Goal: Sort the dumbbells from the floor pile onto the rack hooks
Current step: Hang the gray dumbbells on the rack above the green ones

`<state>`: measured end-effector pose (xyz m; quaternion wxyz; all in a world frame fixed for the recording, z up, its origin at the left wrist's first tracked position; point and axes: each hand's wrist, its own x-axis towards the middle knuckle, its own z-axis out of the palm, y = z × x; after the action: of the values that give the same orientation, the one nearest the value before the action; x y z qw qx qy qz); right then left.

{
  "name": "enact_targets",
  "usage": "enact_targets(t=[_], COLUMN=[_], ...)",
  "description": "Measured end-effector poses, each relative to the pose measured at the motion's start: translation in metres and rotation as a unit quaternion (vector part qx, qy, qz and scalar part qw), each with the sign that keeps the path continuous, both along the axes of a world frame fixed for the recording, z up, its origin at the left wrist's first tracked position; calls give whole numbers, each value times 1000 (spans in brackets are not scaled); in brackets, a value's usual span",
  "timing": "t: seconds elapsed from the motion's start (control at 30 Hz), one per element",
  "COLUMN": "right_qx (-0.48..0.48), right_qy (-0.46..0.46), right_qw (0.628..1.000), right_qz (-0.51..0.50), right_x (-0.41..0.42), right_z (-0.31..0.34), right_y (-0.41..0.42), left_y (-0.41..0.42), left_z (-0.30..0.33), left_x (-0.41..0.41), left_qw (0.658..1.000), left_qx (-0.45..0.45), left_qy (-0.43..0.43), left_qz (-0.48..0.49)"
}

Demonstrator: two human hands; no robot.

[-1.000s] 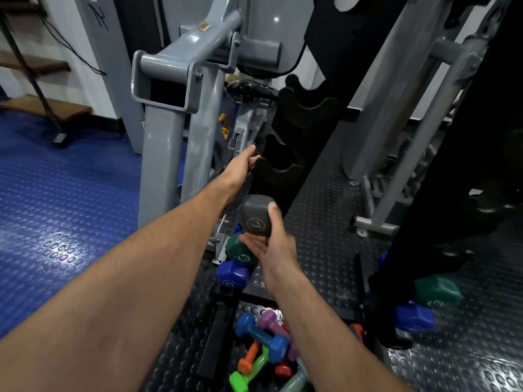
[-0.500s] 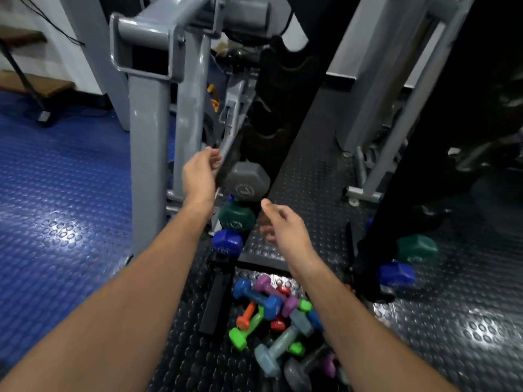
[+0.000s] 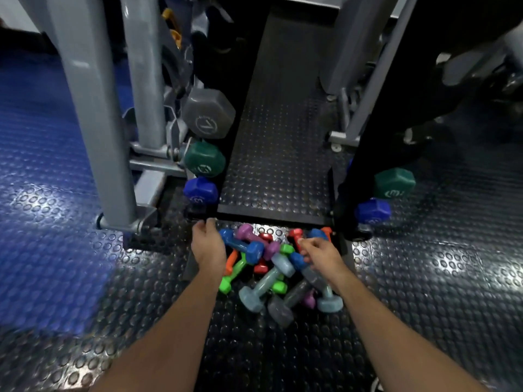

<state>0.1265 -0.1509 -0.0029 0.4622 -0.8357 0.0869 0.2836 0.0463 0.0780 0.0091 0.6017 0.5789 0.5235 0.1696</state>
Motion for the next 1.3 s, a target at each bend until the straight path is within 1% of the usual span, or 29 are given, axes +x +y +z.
enact_targets(t=[0.1, 0.17, 0.23, 0.3, 0.37, 0.47, 0.57, 0.67, 0.73, 0.77, 0.83, 0.93, 1.0, 1.07, 1.17, 1.3], right_qx=[-86, -136, -166, -178, -191, -185, -162, -140, -133, -136, -158, -207, -230, -245, -244, -225], right_qy=[-22, -36, -39, -34, -8, 20, 38, 39, 43, 45, 37, 18, 5, 1, -6, -8], right_qw=[996, 988, 981, 976, 973, 973, 978, 984, 985, 984, 977, 955, 944, 936, 936, 945], right_qz=[32, 67, 98, 117, 130, 137, 123, 102, 98, 102, 140, 213, 237, 251, 253, 239], right_x=[-2, -3, -3, -1, 4, 11, 14, 15, 16, 17, 18, 15, 13, 13, 14, 13], right_z=[-20, -33, -45, -55, -62, -73, -83, -90, -94, -96, -99, -102, -105, -108, -105, -97], right_y=[-21, -32, -41, -48, -53, -55, -56, -56, -55, -56, -56, -57, -57, -56, -55, -57], left_y=[-28, -46, -67, -85, -100, -114, -124, -133, -136, -136, -140, -145, -149, -151, -152, -153], left_z=[-36, -55, -76, -98, -123, -113, -123, -139, -138, -138, -136, -142, -145, -151, -169, -180], left_x=[-2, -3, -5, -7, -6, -5, -6, -5, 1, 4, 7, -2, -8, -11, -15, -17], left_qw=[993, 978, 965, 953, 941, 923, 902, 896, 887, 876, 849, 825, 827, 846, 877, 896], left_qx=[-45, -63, -89, -98, -99, -103, -123, -121, -117, -127, -164, -228, -297, -357, -344, -307], left_qy=[46, 88, 117, 156, 199, 254, 309, 332, 350, 364, 384, 384, 358, 312, 270, 267], left_qz=[-103, -178, -216, -239, -256, -271, -277, -270, -278, -290, -325, -347, -315, -245, -201, -179])
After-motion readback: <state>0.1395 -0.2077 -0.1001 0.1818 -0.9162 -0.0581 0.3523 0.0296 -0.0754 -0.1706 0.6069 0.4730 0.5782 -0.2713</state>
